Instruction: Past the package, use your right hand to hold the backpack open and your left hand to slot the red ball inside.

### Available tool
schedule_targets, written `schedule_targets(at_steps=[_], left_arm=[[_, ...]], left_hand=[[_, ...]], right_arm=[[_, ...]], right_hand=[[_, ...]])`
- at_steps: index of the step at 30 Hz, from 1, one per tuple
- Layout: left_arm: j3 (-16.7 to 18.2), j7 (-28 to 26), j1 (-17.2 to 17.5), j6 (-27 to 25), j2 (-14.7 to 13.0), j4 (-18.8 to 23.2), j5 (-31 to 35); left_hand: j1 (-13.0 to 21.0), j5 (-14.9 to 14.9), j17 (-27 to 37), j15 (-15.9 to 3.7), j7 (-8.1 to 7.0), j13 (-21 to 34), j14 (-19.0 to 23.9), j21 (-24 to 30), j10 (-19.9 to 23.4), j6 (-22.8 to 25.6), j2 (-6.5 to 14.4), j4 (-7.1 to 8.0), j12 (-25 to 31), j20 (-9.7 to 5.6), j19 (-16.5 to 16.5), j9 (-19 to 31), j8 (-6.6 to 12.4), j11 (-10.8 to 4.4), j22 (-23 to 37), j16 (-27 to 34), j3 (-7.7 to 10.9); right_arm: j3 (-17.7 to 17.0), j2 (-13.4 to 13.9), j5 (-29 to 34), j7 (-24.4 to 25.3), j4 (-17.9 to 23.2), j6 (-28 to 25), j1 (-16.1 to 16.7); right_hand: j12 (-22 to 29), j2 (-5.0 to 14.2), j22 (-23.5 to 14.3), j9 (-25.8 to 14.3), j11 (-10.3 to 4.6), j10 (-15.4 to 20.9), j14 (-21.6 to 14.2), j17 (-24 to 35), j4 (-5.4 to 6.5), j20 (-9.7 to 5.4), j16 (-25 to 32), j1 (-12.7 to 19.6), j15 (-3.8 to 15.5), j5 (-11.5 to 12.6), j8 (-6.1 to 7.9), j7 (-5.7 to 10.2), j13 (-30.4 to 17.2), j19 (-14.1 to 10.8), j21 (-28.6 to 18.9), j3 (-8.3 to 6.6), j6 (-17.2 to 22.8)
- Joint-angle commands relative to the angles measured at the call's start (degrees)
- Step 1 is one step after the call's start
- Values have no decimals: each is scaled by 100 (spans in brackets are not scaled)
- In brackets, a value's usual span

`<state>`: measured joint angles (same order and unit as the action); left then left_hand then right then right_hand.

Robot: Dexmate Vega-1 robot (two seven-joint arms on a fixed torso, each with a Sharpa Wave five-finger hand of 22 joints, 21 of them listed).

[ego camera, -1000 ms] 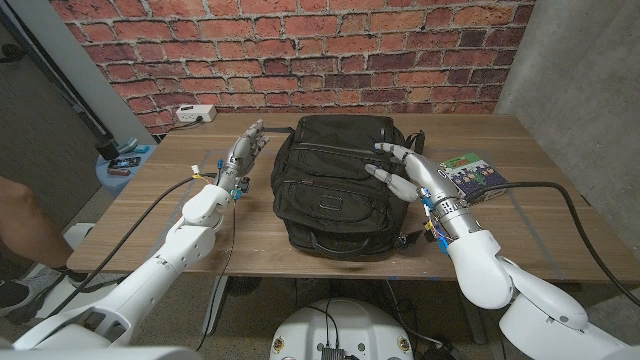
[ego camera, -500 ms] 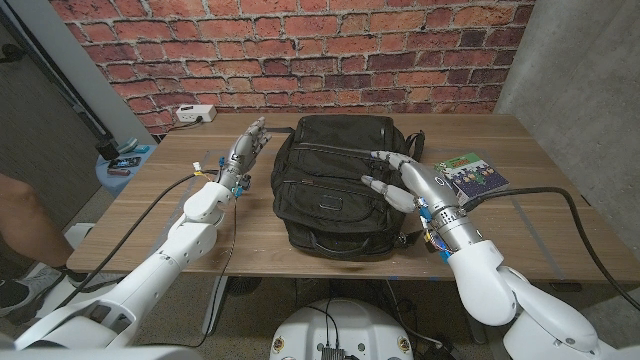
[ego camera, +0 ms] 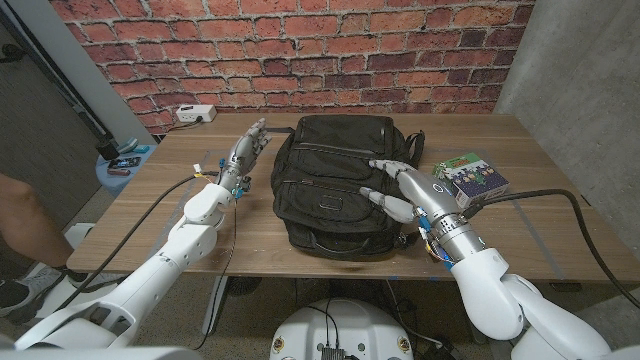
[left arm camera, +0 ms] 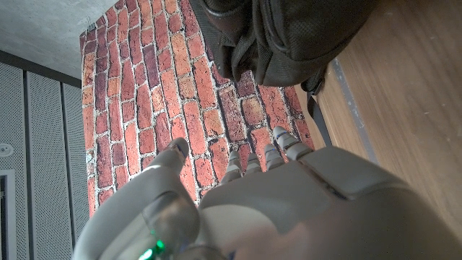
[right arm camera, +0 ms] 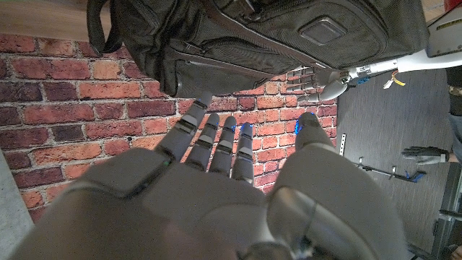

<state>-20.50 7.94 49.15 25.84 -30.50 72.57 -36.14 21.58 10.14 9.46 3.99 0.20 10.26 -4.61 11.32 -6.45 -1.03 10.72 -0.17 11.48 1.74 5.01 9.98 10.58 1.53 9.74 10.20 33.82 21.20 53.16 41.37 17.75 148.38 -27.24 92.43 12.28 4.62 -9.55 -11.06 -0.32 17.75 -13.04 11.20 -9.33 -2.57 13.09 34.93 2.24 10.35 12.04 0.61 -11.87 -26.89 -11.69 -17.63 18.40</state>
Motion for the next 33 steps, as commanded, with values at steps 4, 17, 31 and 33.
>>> schedule_targets(at_steps=[4,17,31,33], left_arm=[[4,-63,62,32,3,71,14],[-20,-117,112,-44,-56,234,68],[-32,-83,94,-38,-33,199,49],[-33,-87,81,-34,-26,180,54]], left_hand=[[78,6,20,10,22,11,21,-8,19,1,-18,-34,-14,49,32,22,-11,5,26,0,19],[88,9,19,11,25,11,32,-8,27,5,-19,-48,-12,53,34,22,-9,2,26,2,20],[97,11,19,13,35,11,46,-7,36,21,-16,-61,-12,57,37,23,-5,14,26,5,22],[99,12,19,15,34,11,50,-7,36,22,-16,-63,-12,56,39,23,-5,15,26,7,22]], right_arm=[[229,83,1025,-372,167,-266,171],[514,-86,2371,-452,103,-328,463],[626,-422,3377,-170,-295,-142,605],[623,-470,3428,-82,-374,-115,611]], right_hand=[[-10,-9,-2,-12,2,-25,-11,13,-18,-161,-21,72,268,-18,-22,17,-10,-79,14,-5,-41],[48,-122,-2,-17,-9,152,-219,4,-72,-172,28,269,308,11,17,16,-30,-236,1,2,80],[201,-332,-3,-27,-118,514,-509,27,-96,-221,100,623,434,70,109,105,-124,-460,-4,11,402],[212,-350,-3,-29,-121,532,-522,30,-95,-226,102,648,439,75,119,111,-134,-472,-2,14,443]])
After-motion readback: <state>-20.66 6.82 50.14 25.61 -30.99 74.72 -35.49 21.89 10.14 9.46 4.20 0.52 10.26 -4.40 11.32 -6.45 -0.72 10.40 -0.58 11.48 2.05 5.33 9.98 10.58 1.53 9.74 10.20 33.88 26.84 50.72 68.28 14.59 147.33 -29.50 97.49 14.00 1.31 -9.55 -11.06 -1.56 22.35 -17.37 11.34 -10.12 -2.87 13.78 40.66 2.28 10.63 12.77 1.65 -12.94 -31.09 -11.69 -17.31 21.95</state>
